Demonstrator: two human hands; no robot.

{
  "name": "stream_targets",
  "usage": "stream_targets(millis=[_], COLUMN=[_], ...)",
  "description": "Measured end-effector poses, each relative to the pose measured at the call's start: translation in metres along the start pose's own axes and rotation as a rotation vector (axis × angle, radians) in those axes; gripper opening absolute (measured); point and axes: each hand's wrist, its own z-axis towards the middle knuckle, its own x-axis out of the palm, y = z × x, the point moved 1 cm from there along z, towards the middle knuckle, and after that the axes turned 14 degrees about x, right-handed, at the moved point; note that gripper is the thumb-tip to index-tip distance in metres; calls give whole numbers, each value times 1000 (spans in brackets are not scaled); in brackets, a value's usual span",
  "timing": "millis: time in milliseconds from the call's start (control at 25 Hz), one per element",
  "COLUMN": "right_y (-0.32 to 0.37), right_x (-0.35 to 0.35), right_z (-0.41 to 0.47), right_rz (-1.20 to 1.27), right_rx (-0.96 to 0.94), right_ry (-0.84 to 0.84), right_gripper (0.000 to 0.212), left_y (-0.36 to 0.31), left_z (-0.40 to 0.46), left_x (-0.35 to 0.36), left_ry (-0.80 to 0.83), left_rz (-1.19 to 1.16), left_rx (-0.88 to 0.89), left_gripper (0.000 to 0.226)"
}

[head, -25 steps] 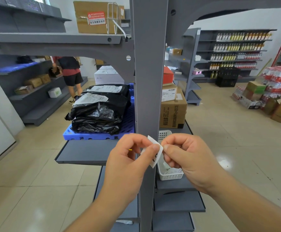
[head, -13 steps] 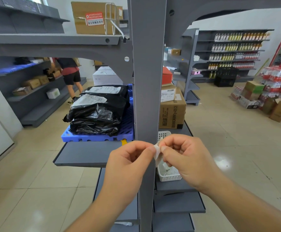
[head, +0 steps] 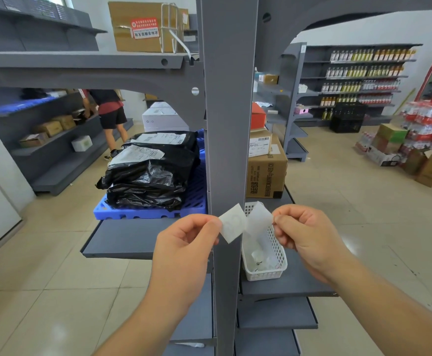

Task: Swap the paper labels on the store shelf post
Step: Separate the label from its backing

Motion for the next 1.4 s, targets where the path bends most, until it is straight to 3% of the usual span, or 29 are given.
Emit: stream_targets(millis=[120, 280, 560, 880, 1120, 1320, 1400], right_y=[-13, -35, -58, -65, -64, -66, -69], right_x=[-14, -30, -13, -9, -10, -9, -10], right_z=[23, 60, 115, 129, 129, 132, 131], right_rz=[-131, -621, -1113, -1124, -1152, -1142, -1100], right_rx=[39, 50, 124, 29, 46, 42, 53], right_ry=[-118, -315, -210, -244, -239, -231, -236], right_gripper=[25, 19, 27, 12, 44, 11, 9], left_y=[0, 1, 8, 16, 16, 16, 17], left_z=[1, 2, 5, 11, 13, 14, 14], left_x=[-2, -4, -12, -18, -10, -9, -9], left_ry=[-15, -12, 4, -19, 14, 14, 7], left_rz=[16, 26, 91, 118, 117, 115, 122], left_rx=[-13, -30, -58, -84, -100, -111, -113], left_gripper=[23, 25, 24, 19, 21, 22, 21])
